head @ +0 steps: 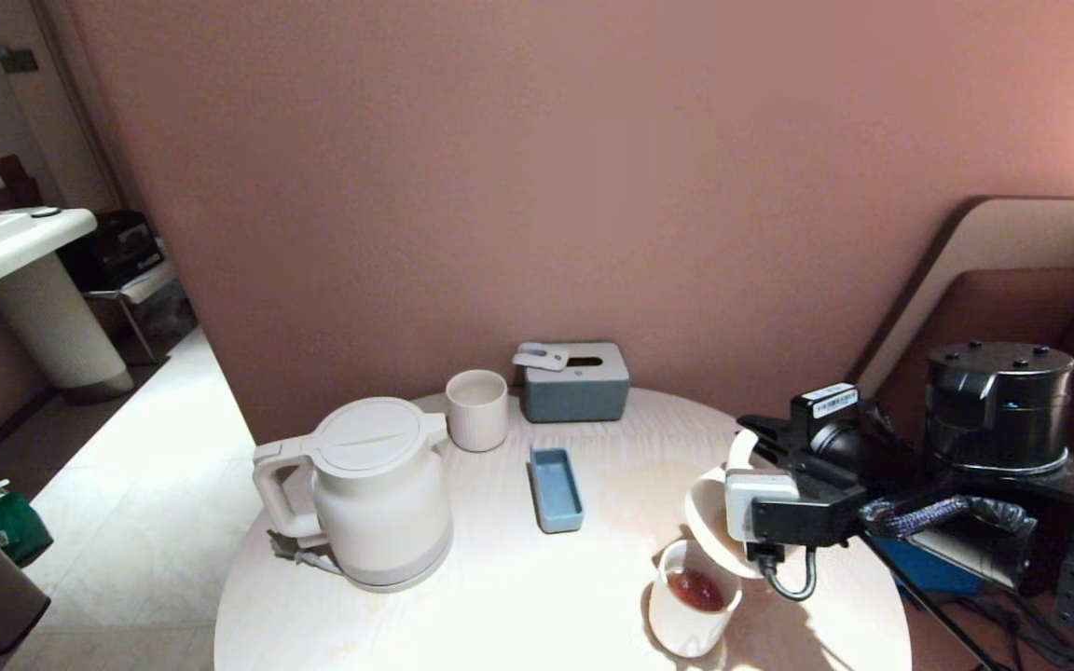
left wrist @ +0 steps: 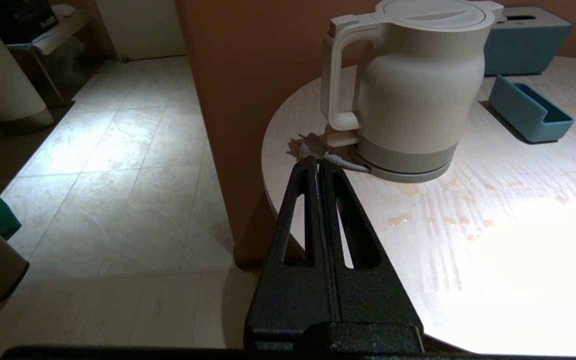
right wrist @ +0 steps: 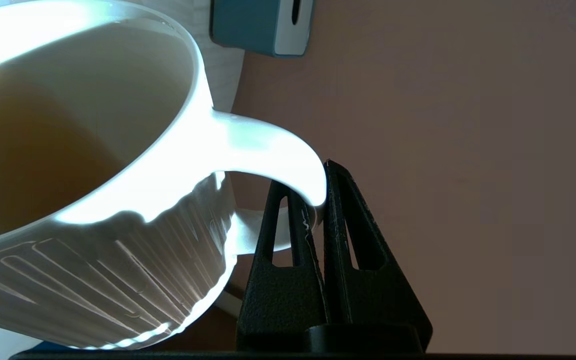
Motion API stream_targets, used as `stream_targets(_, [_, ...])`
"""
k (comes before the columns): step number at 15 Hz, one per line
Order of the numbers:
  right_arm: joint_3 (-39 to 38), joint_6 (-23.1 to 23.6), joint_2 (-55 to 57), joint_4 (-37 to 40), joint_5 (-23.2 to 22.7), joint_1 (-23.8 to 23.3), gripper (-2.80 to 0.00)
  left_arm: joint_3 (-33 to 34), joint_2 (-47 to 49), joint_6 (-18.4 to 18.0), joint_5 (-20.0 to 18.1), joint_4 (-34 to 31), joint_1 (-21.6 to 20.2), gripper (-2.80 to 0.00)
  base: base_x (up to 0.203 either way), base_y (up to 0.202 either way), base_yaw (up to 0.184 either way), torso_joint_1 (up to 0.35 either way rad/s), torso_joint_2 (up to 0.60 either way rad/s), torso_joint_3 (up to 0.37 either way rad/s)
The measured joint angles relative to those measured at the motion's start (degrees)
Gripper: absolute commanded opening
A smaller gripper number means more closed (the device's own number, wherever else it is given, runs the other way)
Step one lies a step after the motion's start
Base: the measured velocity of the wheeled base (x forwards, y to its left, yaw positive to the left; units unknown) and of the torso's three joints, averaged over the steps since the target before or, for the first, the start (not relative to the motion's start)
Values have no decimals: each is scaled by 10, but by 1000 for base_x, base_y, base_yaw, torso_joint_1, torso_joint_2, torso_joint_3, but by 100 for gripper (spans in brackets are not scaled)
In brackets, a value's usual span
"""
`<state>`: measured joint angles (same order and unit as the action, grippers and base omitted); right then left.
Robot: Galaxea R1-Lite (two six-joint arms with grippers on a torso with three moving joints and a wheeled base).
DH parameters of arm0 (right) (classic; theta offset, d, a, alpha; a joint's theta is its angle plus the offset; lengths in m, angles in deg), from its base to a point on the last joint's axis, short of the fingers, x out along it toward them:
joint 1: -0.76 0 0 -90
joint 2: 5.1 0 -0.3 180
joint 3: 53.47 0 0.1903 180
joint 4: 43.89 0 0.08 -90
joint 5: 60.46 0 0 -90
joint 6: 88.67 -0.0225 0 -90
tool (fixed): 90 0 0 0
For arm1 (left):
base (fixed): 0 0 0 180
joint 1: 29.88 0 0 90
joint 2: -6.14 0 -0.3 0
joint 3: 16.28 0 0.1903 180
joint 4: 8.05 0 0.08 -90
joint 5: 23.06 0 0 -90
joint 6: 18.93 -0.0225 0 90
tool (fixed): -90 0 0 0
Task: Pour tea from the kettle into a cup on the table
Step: Pour water into another cup
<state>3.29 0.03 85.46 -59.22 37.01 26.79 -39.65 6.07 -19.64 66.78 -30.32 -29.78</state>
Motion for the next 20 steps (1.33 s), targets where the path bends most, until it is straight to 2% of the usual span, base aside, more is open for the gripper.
stream_targets(8, [1, 3, 1, 0, 14, 13, -280, 0, 0, 0, 0, 0, 0, -280, 0, 0, 0, 0, 0, 0])
stream_targets(20, [7, 44, 1, 1, 41, 28, -280, 0, 0, 0, 0, 0, 0, -280, 0, 0, 0, 0, 0, 0])
